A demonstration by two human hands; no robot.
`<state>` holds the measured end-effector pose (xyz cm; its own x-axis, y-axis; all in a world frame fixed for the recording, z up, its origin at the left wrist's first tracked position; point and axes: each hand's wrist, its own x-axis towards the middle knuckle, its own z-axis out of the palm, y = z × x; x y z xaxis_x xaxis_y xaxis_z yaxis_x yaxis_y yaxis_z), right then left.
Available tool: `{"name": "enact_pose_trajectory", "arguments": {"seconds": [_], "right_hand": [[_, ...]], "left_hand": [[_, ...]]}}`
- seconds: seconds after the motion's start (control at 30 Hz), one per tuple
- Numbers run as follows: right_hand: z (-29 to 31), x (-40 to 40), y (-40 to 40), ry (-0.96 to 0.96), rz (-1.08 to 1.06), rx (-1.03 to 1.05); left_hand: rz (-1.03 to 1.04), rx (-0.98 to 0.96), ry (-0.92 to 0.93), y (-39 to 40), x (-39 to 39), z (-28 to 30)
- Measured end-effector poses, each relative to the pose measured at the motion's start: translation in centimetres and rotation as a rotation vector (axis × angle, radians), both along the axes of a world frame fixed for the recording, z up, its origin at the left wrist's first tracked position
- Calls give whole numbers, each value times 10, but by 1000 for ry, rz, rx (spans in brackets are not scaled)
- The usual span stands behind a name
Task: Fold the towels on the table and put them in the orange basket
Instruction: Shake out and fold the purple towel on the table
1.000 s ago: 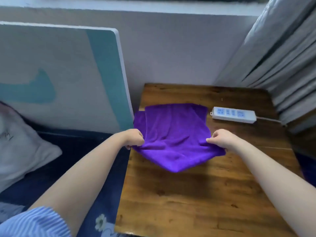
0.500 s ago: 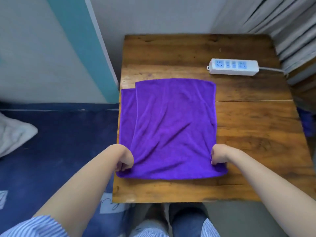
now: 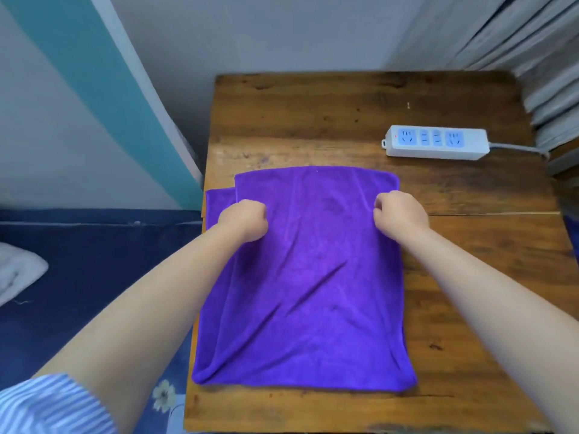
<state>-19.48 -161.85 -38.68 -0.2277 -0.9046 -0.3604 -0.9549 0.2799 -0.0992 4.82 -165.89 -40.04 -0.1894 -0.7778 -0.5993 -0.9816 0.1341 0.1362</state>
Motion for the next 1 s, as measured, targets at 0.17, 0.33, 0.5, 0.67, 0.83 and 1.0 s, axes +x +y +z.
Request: {"name": "enact_pose_trajectory", "arguments": {"seconds": [0.17, 0.33, 0.5, 0.67, 0.83, 1.0], "right_hand": [[-19, -17, -33, 37, 49, -75], [-28, -28, -50, 121, 126, -21], [-26, -32, -65, 49, 48, 44], [-6, -37, -64, -262, 46, -47], [28, -39, -31, -761, 37, 187], [35, -22, 8, -946, 73, 556]], "left_hand": [[175, -288, 20, -39, -18, -12], [172, -199, -90, -57, -15, -26], [115, -178, -112, -65, -9, -26], [65, -216, 163, -57, -1, -7], [-22, 70, 323, -23, 28, 22], [208, 354, 419, 0, 64, 35]]}}
